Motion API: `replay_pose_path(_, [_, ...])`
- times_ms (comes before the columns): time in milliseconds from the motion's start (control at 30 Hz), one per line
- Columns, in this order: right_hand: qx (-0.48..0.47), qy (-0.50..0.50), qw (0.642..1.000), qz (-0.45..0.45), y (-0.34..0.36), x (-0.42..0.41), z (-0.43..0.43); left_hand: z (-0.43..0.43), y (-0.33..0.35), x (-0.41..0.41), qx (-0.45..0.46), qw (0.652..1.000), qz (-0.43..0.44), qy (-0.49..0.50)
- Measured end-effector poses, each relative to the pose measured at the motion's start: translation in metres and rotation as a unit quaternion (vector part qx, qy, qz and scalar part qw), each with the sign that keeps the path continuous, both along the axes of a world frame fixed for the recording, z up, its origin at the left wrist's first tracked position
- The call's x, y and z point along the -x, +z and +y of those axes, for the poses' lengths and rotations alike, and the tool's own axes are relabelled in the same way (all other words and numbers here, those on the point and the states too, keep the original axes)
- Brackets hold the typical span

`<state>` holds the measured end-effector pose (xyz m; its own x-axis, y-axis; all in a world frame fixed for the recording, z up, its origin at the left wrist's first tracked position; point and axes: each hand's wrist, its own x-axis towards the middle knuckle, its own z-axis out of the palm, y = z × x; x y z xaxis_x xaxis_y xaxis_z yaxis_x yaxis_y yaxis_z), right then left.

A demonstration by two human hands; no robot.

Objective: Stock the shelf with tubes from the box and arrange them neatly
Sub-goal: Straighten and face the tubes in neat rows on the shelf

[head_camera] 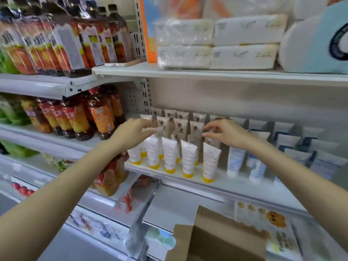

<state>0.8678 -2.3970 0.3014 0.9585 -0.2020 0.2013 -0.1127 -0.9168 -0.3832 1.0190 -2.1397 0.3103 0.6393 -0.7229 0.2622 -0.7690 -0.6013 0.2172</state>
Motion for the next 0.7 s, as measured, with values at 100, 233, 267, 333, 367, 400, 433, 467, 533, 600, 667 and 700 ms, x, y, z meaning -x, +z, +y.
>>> replay_pose_path(100, [-0.007,-0.025,1.0,-0.003,-0.005,-0.036,0.022,0.023,-0.003,-0.043,0.013,1.0,0.017,-0.005])
replay_pose_path(233, [-0.032,-0.051,0.998,-0.011,0.0,-0.089,0.058,0.052,-0.002,-0.094,0.049,0.998,0.033,-0.036])
replay_pose_path(267, [-0.036,-0.051,0.998,-0.01,0.002,-0.102,0.068,0.058,-0.001,-0.104,0.053,0.997,0.041,-0.045])
replay_pose_path(333, [-0.033,-0.052,0.998,-0.002,0.003,-0.122,0.086,0.065,-0.001,-0.123,0.047,0.996,0.054,-0.056])
replay_pose_path(367, [-0.029,-0.05,0.998,0.006,0.003,-0.13,0.093,0.066,0.0,-0.131,0.044,0.995,0.061,-0.06])
replay_pose_path(400, [-0.024,-0.049,0.998,0.015,0.003,-0.136,0.097,0.065,0.0,-0.137,0.046,0.994,0.069,-0.066])
replay_pose_path(433, [-0.02,-0.051,0.998,0.026,0.003,-0.141,0.101,0.064,0.0,-0.142,0.05,0.993,0.076,-0.073])
replay_pose_path(467, [-0.018,-0.056,0.998,0.037,0.003,-0.145,0.102,0.061,-0.001,-0.146,0.057,0.992,0.08,-0.081])
replay_pose_path(533, [-0.016,-0.072,0.996,0.056,0.002,-0.151,0.101,0.056,-0.005,-0.149,0.07,0.99,0.084,-0.094])
replay_pose_path(600, [-0.021,-0.082,0.994,0.068,0.0,-0.158,0.098,0.05,-0.012,-0.153,0.072,0.988,0.102,-0.094])
replay_pose_path(667, [-0.034,-0.08,0.994,0.072,-0.003,-0.165,0.095,0.043,-0.019,-0.157,0.064,0.986,0.125,-0.089])
replay_pose_path(700, [-0.041,-0.077,0.993,0.077,-0.005,-0.168,0.093,0.039,-0.022,-0.159,0.059,0.985,0.135,-0.089])
